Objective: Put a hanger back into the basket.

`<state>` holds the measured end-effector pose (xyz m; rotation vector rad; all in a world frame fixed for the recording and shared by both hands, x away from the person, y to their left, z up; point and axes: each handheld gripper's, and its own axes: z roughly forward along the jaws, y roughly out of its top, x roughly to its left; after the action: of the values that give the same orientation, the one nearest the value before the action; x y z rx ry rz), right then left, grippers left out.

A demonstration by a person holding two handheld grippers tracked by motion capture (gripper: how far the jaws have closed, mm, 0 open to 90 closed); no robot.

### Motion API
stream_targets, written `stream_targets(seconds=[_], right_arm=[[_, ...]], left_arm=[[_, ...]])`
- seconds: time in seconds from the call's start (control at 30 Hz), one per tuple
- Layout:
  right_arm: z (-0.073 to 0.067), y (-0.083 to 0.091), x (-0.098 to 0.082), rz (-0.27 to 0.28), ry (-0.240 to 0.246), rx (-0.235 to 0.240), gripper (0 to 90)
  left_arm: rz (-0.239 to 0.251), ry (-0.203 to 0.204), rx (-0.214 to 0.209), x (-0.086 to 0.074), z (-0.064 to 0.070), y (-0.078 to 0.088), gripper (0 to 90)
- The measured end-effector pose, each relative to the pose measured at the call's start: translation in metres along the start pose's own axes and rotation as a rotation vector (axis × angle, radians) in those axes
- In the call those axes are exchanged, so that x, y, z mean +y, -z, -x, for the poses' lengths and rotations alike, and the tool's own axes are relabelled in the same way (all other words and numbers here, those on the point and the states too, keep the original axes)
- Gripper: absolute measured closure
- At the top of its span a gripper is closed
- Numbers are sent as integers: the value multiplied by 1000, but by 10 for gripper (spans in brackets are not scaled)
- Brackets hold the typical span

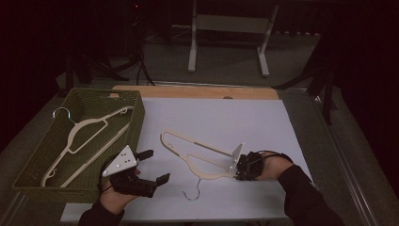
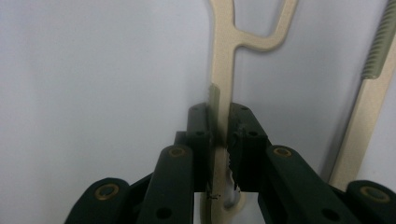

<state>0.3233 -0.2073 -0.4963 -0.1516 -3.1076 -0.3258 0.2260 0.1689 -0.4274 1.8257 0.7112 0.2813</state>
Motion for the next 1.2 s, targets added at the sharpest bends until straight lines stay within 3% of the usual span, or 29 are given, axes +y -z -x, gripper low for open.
stream_targets(seconds=[0.03,0.07,0.17,0.2,0.3,0.5,0.67,0.97,1.2], right_arm=[[-1,0,-2,15,9,-7,795],[1,2,-8,65,12,-4,800],[1,3,-12,100,13,3,800],[1,5,-15,136,9,35,800],[1,10,-16,153,7,59,799],[-1,24,-21,233,22,154,800],[-2,34,-27,262,8,214,799],[-4,40,-33,266,-7,248,799],[-3,43,-36,269,-17,273,799]], left_arm=[[0,0,0,0,0,0,52],[-7,2,-2,-1,0,-1,52],[-13,1,-2,-1,-1,-2,53],[-15,2,-4,-2,-1,-3,54],[-27,-4,-8,-3,1,-5,55],[-63,-57,-9,-7,8,-13,57],[-108,-133,-38,-13,14,-20,63],[-138,-170,-90,-25,12,-31,74],[-157,-213,-86,-37,12,-40,81]])
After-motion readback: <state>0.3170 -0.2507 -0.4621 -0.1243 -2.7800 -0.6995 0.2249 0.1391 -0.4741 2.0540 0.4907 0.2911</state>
